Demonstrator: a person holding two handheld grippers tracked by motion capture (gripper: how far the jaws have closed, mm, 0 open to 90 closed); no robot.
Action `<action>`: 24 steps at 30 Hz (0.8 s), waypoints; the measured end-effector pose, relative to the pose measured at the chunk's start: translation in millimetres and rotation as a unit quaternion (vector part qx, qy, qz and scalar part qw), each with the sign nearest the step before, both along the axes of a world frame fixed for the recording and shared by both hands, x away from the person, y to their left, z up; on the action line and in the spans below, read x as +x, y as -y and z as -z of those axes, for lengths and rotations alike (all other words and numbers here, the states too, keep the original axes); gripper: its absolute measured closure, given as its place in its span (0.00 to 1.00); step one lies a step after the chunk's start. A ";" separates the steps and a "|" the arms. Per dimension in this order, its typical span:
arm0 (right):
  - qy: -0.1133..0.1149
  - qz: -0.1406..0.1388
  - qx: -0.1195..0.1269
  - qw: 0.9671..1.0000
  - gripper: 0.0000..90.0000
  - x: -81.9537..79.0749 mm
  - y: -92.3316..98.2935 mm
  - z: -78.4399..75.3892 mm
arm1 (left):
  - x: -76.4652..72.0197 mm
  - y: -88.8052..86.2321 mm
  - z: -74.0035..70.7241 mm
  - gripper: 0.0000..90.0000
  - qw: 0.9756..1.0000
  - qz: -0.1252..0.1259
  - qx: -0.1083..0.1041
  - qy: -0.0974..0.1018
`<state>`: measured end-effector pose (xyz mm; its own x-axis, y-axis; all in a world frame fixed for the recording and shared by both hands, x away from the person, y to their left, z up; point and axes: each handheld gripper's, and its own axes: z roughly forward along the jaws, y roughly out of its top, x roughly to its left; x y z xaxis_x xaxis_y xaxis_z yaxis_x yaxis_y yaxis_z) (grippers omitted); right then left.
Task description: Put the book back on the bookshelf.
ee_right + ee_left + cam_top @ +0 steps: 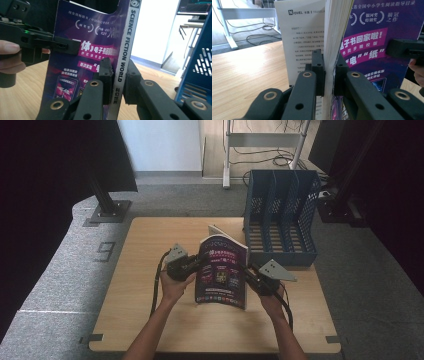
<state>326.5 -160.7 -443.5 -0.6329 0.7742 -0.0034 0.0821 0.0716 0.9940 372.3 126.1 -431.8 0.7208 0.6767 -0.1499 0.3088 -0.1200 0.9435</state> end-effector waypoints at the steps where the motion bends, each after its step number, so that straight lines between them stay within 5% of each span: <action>1: 0.001 0.000 -0.001 1.000 0.88 -1.1 0.1 0.1 | -0.3 -0.3 -0.3 0.92 1.000 0.001 0.000 0.001; 9: 0.004 -0.006 0.006 1.000 0.88 -8.4 5.1 2.7 | -0.8 0.4 -0.1 0.86 1.000 0.005 -0.006 0.002; 24: 0.023 -0.001 0.001 1.000 0.89 -2.9 2.5 -0.6 | 7.2 5.7 -9.1 0.95 1.000 -0.004 0.005 0.011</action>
<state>323.6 -163.1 -442.9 -0.6334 0.7732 -0.0314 0.0355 0.0696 0.9969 379.4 120.4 -422.7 0.7185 0.6836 -0.1280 0.2894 -0.1265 0.9488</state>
